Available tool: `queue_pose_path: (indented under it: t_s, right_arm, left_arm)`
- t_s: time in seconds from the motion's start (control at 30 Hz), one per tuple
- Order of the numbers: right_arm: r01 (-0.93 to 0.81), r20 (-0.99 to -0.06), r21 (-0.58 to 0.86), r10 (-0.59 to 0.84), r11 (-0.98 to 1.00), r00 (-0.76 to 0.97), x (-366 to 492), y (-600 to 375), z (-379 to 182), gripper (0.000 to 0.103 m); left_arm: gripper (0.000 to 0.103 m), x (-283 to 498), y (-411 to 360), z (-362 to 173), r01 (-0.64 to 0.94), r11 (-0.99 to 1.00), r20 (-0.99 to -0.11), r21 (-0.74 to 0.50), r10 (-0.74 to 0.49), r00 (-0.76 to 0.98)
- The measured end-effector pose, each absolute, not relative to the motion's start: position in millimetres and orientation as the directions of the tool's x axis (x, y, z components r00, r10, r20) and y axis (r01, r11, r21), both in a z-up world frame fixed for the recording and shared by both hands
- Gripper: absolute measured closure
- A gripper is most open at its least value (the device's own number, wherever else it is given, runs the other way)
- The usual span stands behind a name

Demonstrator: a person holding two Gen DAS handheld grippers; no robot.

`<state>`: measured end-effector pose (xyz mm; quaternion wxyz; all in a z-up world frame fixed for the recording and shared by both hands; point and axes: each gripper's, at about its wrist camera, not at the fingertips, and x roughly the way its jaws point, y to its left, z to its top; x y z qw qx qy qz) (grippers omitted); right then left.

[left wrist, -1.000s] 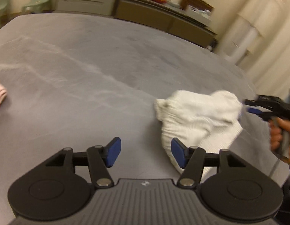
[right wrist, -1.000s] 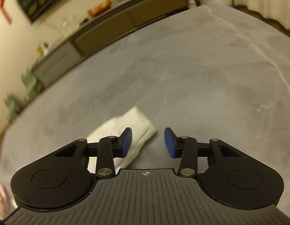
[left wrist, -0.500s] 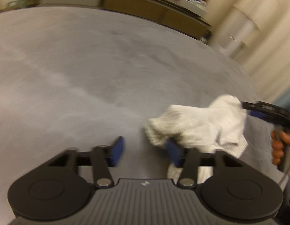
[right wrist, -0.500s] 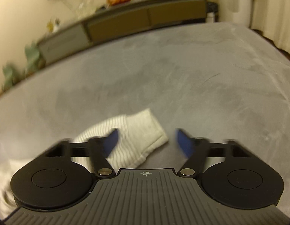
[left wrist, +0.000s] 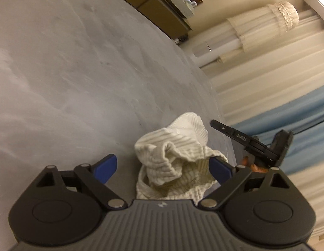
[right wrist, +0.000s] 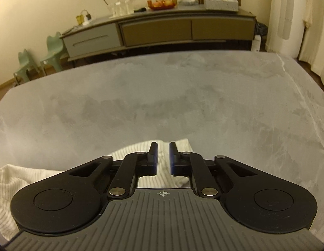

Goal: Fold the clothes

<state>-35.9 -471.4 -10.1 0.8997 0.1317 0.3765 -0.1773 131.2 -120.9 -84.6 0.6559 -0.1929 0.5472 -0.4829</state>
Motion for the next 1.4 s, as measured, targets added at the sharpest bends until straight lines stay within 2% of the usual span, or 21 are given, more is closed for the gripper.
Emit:
queue_pose_path:
  t_s: [0.03, 0.1, 0.13, 0.2, 0.27, 0.33, 0.37, 0.43, 0.57, 0.7, 0.77, 0.8, 0.83, 0.87, 0.93, 1.17, 1.27, 1.3, 1.33, 1.37, 1.4]
  right_arm:
    - [0.427, -0.727, 0.089, -0.234, 0.900, 0.645, -34, -471, -13, 0.055]
    - [0.427, -0.720, 0.061, -0.257, 0.902, 0.645, -32, -470, -19, 0.035]
    - [0.419, -0.722, 0.058, -0.252, 0.906, 0.645, -31, -470, -24, 0.034]
    - [0.403, -0.725, 0.052, -0.242, 0.914, 0.645, -28, -469, -32, 0.038]
    - [0.385, -0.731, 0.033, -0.241, 0.922, 0.639, -27, -466, -39, 0.050]
    - [0.366, -0.729, 0.007, -0.246, 0.931, 0.638, -26, -462, -42, 0.073]
    - [0.354, -0.729, -0.001, -0.243, 0.935, 0.640, -25, -461, -42, 0.080]
    - [0.350, -0.727, 0.007, -0.236, 0.937, 0.644, -25, -457, -38, 0.095]
    - [0.360, -0.635, 0.029, -0.261, 0.932, 0.727, -32, -449, -1, 0.096]
    - [0.346, -0.490, 0.103, -0.256, 0.933, 0.834, -20, -444, 37, 0.094]
    - [0.330, -0.459, 0.148, -0.231, 0.932, 0.858, -3, -443, 31, 0.065]
    - [0.323, -0.464, 0.168, -0.214, 0.931, 0.859, 7, -442, 21, 0.028]
    - [0.336, -0.508, 0.158, -0.215, 0.929, 0.834, 13, -440, 9, 0.018]
    - [0.338, -0.558, 0.145, -0.205, 0.930, 0.804, 11, -439, 4, 0.022]
    - [0.340, -0.651, 0.119, -0.185, 0.933, 0.736, 8, -435, -7, 0.029]
    - [0.255, -0.740, 0.119, -0.085, 0.959, 0.667, -58, -420, -26, 0.023]
    - [0.202, -0.759, 0.106, -0.053, 0.974, 0.649, -75, -411, -42, 0.037]
    - [0.181, -0.749, 0.097, -0.048, 0.979, 0.661, -77, -406, -44, 0.049]
    - [0.160, -0.740, 0.090, -0.042, 0.983, 0.672, -79, -400, -45, 0.076]
    - [0.139, -0.736, 0.097, -0.023, 0.986, 0.677, -77, -396, -42, 0.095]
    - [0.128, -0.725, 0.047, -0.055, 0.991, 0.687, -77, -387, -36, 0.099]
  left_arm:
    - [0.006, 131, -120, -84, 0.416, 0.449, -0.520, -0.791, -0.851, -0.070]
    - [0.006, 132, -116, -80, 0.412, 0.421, -0.487, -0.808, -0.871, -0.065]
    - [0.005, 133, -112, -78, 0.412, 0.405, -0.467, -0.816, -0.882, -0.058]
    - [0.002, 134, -110, -75, 0.414, 0.385, -0.441, -0.825, -0.896, -0.044]
    - [0.000, 133, -112, -75, 0.423, 0.386, -0.440, -0.820, -0.897, -0.037]
    - [0.003, 128, -124, -80, 0.455, 0.432, -0.500, -0.778, -0.865, -0.034]
    - [0.011, 124, -129, -81, 0.482, 0.465, -0.538, -0.742, -0.843, -0.014]
    - [0.084, 113, -137, -78, 0.551, 0.518, -0.593, -0.654, -0.804, 0.052]
    - [0.085, 87, -131, -32, 0.700, 0.523, -0.529, -0.486, -0.814, 0.241]
    - [0.084, 92, -104, -5, 0.661, 0.596, -0.425, -0.456, -0.799, 0.426]
    - [0.077, 106, -98, -19, 0.589, 0.662, -0.489, -0.463, -0.746, 0.453]
    - [0.069, 113, -95, -26, 0.551, 0.693, -0.520, -0.464, -0.717, 0.463]
    - [0.066, 120, -93, -33, 0.512, 0.723, -0.551, -0.463, -0.688, 0.472]
    - [0.063, 127, -90, -40, 0.472, 0.752, -0.582, -0.460, -0.657, 0.479]
    - [0.041, 137, -85, -51, 0.410, 0.794, -0.631, -0.449, -0.606, 0.484]
    - [0.037, 115, -82, -46, 0.439, 0.790, -0.690, -0.429, -0.600, 0.405]
    - [0.039, 110, -81, -58, 0.449, 0.790, -0.720, -0.418, -0.589, 0.366]
    - [0.041, 108, -84, -61, 0.457, 0.795, -0.726, -0.399, -0.578, 0.372]
    - [0.045, 107, -86, -60, 0.468, 0.799, -0.726, -0.378, -0.569, 0.385]
    - [0.049, 107, -88, -60, 0.477, 0.800, -0.728, -0.364, -0.564, 0.390]
    - [0.061, 106, -89, -59, 0.481, 0.801, -0.729, -0.356, -0.560, 0.394]
